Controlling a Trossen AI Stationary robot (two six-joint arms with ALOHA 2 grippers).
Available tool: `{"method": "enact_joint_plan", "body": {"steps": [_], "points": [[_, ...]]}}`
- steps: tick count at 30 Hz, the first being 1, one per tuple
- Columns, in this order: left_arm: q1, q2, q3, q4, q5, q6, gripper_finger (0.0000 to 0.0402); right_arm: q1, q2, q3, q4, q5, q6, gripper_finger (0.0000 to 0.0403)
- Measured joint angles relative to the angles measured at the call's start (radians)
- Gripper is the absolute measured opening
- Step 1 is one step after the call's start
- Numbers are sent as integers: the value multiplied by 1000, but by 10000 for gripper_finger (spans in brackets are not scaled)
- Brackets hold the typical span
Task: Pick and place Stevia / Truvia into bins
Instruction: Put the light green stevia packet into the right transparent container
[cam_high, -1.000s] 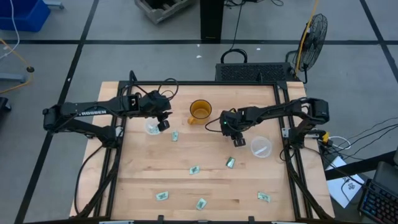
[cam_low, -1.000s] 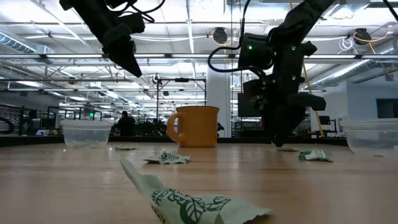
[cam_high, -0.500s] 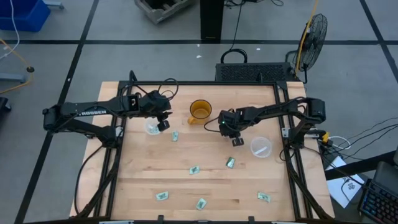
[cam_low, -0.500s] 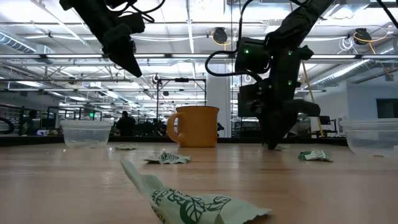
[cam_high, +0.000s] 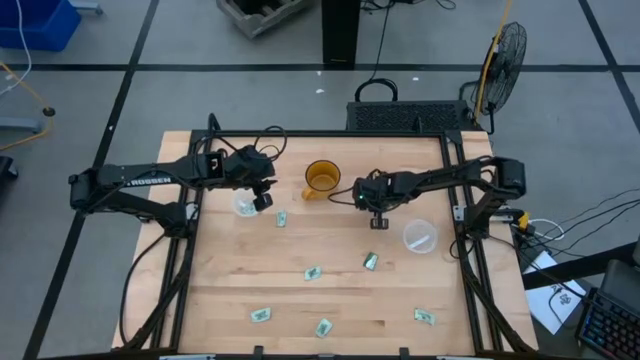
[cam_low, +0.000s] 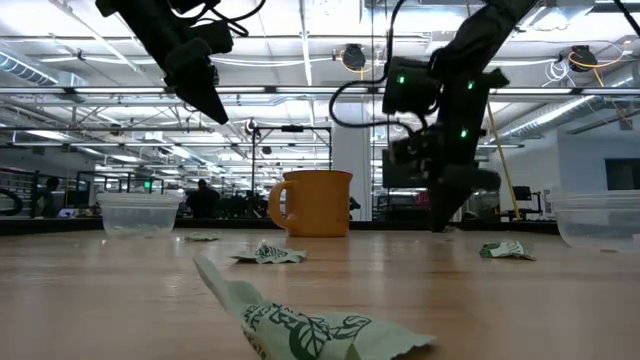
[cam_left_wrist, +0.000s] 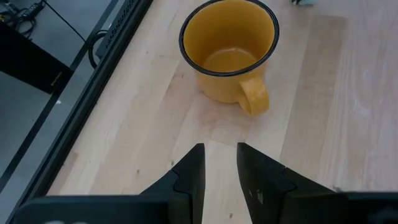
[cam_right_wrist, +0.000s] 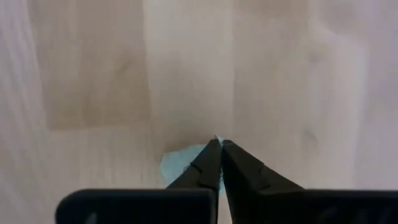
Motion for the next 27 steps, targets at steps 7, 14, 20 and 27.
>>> {"method": "enact_joint_plan", "body": {"steps": [7,14,20,27], "points": [[0,0,0,0,0,0,99,76,-217,64,-285,3,271,1],[0,0,0,0,0,0,99,178,-425,54,-584,-168,594,1],[0,0,0,1,0,-8,99,248,-478,27,-778,-200,790,1],[0,0,0,1,0,-25,99,239,-467,-96,-558,-373,703,1]]}}
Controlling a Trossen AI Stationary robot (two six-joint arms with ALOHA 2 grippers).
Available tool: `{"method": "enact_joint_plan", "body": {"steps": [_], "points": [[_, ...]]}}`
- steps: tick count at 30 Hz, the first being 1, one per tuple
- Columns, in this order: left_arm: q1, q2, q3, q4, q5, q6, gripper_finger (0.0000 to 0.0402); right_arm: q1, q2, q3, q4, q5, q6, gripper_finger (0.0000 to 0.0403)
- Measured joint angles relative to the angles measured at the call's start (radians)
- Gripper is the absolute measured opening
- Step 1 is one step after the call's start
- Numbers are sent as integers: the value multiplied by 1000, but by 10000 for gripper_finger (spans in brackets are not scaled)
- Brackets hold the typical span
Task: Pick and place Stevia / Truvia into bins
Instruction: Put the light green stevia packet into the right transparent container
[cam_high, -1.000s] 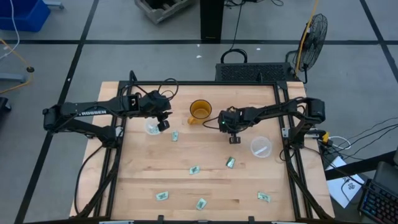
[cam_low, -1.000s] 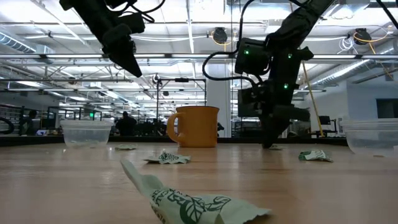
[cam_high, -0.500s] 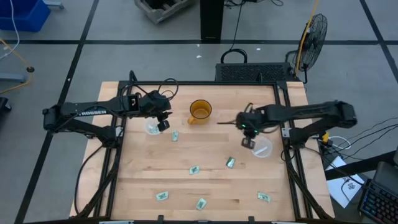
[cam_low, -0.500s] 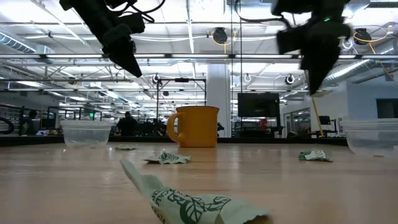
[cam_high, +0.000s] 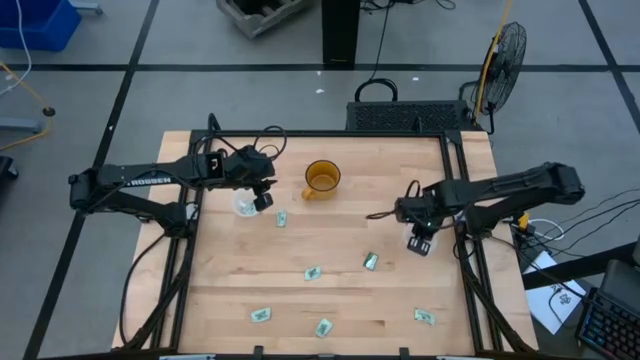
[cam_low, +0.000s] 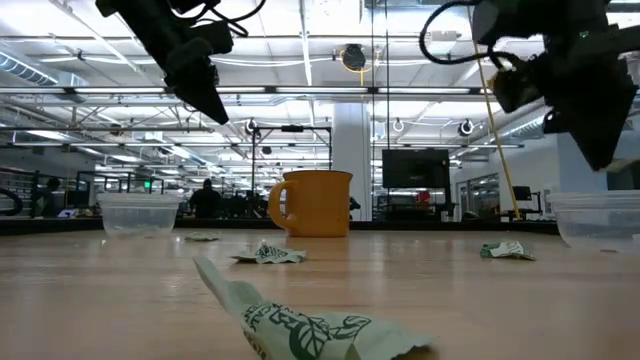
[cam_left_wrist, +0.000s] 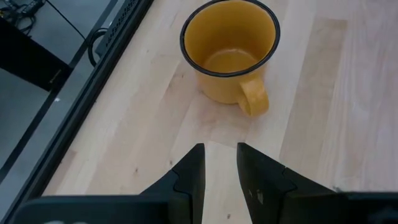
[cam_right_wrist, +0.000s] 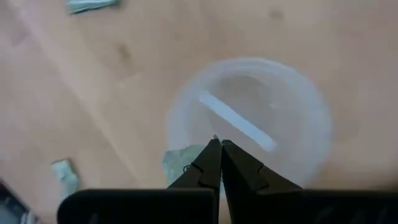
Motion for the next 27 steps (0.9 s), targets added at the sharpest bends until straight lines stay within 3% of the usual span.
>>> {"method": "enact_joint_plan", "body": {"steps": [7,13,19,27], "points": [[0,0,0,0,1,-10,99,-4,25,-65,28,-3,-22,1],[0,0,0,0,1,-5,99,-4,24,-114,86,91,-20,1],[0,0,0,0,1,-2,99,-3,25,-180,209,112,-37,2],[0,0,0,0,0,0,99,-1,24,-213,227,179,-18,2]]}}
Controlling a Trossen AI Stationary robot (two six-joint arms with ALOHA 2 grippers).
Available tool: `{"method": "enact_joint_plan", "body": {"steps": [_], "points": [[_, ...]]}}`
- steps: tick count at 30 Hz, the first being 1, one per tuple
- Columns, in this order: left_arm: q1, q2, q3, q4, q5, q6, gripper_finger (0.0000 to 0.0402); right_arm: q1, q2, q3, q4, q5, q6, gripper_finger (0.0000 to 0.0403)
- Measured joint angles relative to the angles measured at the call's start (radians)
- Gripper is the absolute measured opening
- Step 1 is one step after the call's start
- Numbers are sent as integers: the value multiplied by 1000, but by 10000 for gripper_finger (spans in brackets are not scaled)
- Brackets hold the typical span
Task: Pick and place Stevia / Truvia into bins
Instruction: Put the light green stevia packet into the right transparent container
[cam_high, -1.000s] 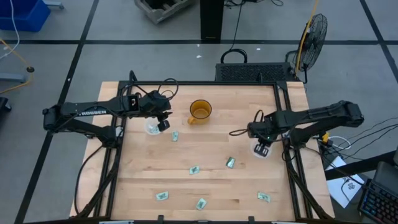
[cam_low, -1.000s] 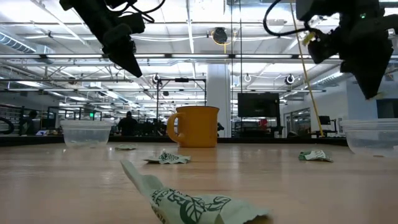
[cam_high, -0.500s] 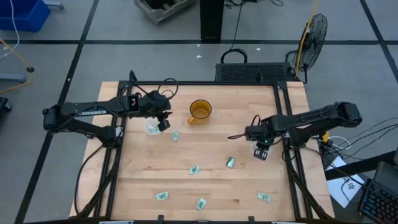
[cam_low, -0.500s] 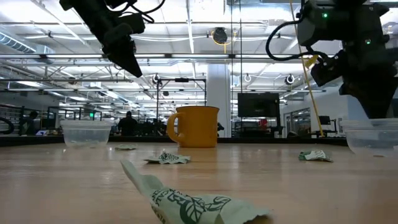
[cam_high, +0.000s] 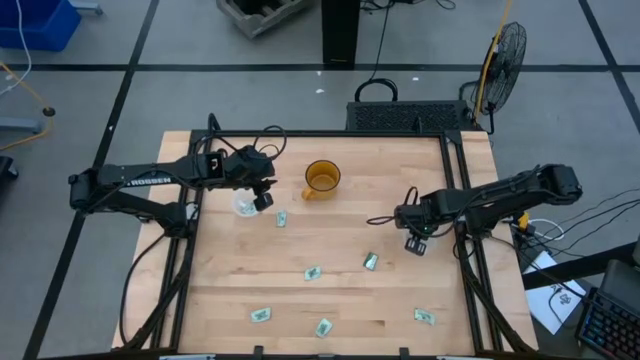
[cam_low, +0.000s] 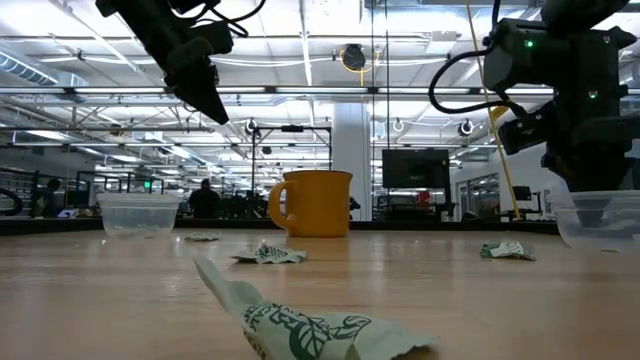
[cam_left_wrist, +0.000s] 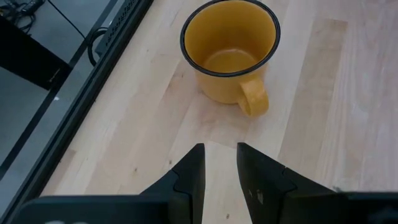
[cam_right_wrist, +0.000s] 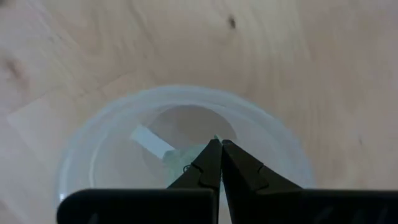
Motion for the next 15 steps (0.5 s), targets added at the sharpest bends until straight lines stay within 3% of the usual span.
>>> {"method": "enact_joint_plan", "body": {"steps": [8,15], "points": [[0,0,0,0,-1,41,99,0,0,0,-1,-12,-1,9],[0,0,0,0,-2,48,99,0,0,0,0,-55,-12,73]]}}
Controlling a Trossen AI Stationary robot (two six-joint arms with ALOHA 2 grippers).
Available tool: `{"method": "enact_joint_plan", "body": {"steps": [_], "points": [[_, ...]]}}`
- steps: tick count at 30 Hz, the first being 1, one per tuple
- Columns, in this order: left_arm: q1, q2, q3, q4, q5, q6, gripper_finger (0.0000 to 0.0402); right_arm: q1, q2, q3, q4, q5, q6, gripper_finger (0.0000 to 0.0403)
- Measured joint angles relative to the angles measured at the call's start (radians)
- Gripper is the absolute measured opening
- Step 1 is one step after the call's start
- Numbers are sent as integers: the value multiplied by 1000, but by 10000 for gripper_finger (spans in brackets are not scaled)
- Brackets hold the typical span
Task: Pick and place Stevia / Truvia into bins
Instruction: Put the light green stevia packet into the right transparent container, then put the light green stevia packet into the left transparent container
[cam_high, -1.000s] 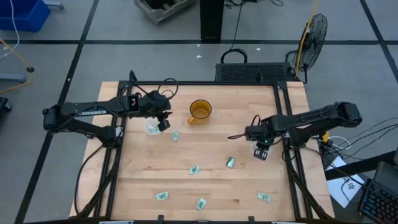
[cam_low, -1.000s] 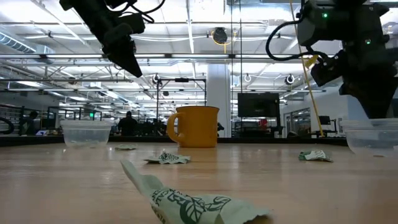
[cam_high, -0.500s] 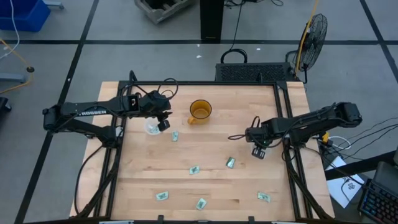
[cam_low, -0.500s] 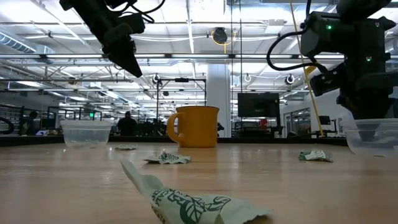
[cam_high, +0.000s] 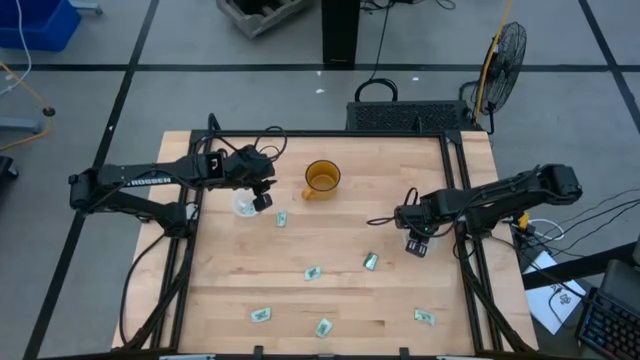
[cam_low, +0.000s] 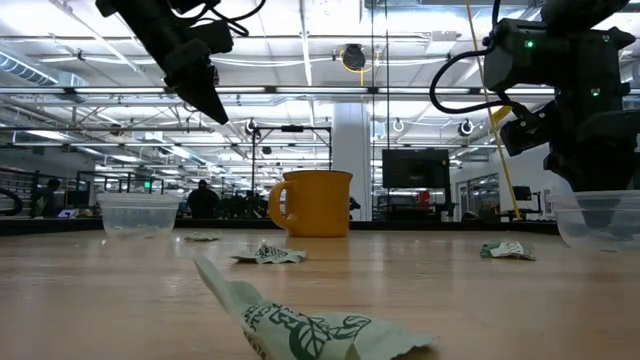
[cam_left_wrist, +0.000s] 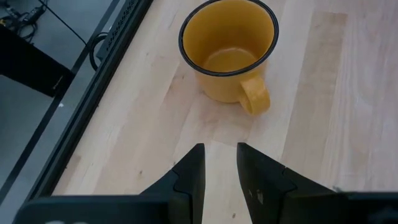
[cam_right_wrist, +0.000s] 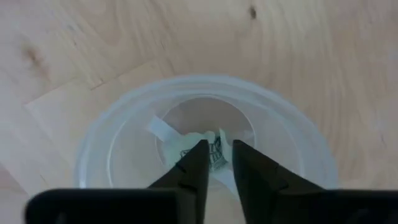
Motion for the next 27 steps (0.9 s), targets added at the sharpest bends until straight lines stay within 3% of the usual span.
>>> {"method": "enact_joint_plan", "body": {"steps": [7,13,21,24,27], "points": [[0,0,0,0,0,0,99,0,-6,0,-11,-2,6,118],[0,0,0,2,0,0,99,0,-46,65,-206,-5,99,108],[0,0,0,13,-2,0,99,0,-156,187,-217,-2,65,96],[0,0,0,13,-3,-12,99,0,-198,222,-157,0,43,100],[0,0,0,13,2,-55,99,0,-241,216,49,2,-119,102]]}}
